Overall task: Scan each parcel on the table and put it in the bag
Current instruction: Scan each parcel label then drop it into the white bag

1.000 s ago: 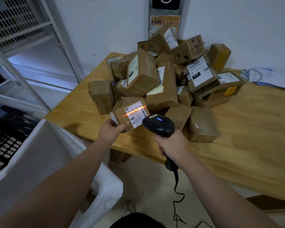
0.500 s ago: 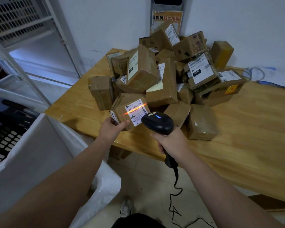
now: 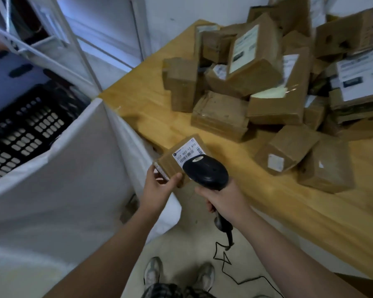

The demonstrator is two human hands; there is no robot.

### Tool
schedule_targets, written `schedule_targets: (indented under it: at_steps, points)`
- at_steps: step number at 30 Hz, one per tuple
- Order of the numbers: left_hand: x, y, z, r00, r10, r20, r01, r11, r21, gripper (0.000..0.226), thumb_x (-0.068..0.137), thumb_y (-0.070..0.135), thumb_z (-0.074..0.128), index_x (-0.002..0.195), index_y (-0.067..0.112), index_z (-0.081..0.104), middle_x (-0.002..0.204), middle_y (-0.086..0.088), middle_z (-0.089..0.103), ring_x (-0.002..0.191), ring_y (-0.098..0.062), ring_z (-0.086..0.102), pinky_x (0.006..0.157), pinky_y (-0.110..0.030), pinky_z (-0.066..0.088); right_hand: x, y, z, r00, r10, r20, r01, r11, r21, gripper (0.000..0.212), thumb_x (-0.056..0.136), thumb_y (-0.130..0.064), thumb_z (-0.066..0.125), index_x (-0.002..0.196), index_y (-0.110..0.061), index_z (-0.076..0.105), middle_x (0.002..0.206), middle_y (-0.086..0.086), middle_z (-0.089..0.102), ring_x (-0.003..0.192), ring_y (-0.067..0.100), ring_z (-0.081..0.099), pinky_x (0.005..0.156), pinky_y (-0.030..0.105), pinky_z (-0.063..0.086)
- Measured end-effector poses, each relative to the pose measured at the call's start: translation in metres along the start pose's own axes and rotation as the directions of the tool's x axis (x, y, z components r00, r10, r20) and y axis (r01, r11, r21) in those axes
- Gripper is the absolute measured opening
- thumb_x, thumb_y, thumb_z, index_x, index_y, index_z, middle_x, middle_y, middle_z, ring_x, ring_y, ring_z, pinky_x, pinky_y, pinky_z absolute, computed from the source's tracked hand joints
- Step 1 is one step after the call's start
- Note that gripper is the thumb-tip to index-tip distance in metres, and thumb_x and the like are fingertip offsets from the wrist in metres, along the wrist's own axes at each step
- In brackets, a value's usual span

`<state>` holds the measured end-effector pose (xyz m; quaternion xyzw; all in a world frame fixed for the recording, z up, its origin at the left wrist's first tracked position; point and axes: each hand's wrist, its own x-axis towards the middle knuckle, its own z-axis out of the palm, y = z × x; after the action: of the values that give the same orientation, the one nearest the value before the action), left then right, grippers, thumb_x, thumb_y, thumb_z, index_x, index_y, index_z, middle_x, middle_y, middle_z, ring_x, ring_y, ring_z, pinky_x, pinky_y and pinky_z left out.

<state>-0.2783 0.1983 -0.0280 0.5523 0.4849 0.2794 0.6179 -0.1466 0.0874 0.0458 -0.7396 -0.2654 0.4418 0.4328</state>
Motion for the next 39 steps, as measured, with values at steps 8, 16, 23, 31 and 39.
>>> schedule_targets:
  at_steps: [8,16,23,31,39]
  points:
    - [-0.010,-0.119,-0.127,0.868,-0.240,-0.434,0.315,0.943,0.110,0.051,0.066,0.029,0.086,0.106,0.027,0.054,0.099,0.004,0.067,0.090,-0.014,0.068,0.075,-0.034,0.056,0.044,0.059,0.106,0.963,0.177,0.205,-0.140,0.973,-0.186,0.027,0.081,-0.016,0.074,0.061,-0.023,0.057,0.044,-0.007,0.054,0.049,0.010,0.056,0.058,0.031,0.047]
    - [0.093,-0.213,-0.187,0.951,-0.204,-0.233,0.255,0.087,0.963,0.077,0.077,0.059,0.060,0.136,0.015,0.037,0.129,-0.009,0.043,0.116,-0.028,0.046,0.094,-0.035,0.041,0.124,0.109,0.204,0.933,0.218,0.288,-0.127,0.944,-0.304,0.015,0.082,-0.026,0.070,0.087,-0.028,0.056,0.066,-0.003,0.061,0.063,0.016,0.061,0.064,0.030,0.050]
    - [0.147,-0.326,-0.199,0.927,-0.350,-0.132,0.086,-0.144,0.986,0.082,0.078,0.046,0.072,0.137,0.009,0.030,0.131,-0.011,0.040,0.117,-0.025,0.046,0.089,-0.031,0.044,0.191,0.174,0.261,0.905,0.276,0.323,-0.138,0.910,-0.391,0.020,0.079,-0.030,0.069,0.095,-0.028,0.058,0.081,0.000,0.064,0.079,0.025,0.066,0.073,0.036,0.057]
    - [0.166,-0.387,-0.217,0.893,-0.397,-0.212,0.160,-0.161,0.974,0.092,0.080,0.047,0.070,0.144,0.003,0.020,0.137,-0.012,0.038,0.124,-0.026,0.042,0.094,-0.034,0.041,0.228,0.209,0.302,0.871,0.337,0.359,-0.149,0.875,-0.460,0.026,0.081,-0.034,0.068,0.100,-0.019,0.060,0.087,0.004,0.063,0.089,0.031,0.068,0.083,0.046,0.057]
    - [0.162,-0.317,-0.206,0.920,-0.361,-0.156,0.112,-0.140,0.984,0.058,0.093,0.036,0.054,0.139,0.011,0.030,0.137,-0.013,0.037,0.123,-0.029,0.043,0.092,-0.035,0.043,0.208,0.194,0.271,0.900,0.277,0.335,-0.116,0.896,-0.429,0.016,0.084,-0.030,0.067,0.088,-0.032,0.052,0.080,-0.001,0.063,0.074,0.022,0.066,0.075,0.040,0.059]
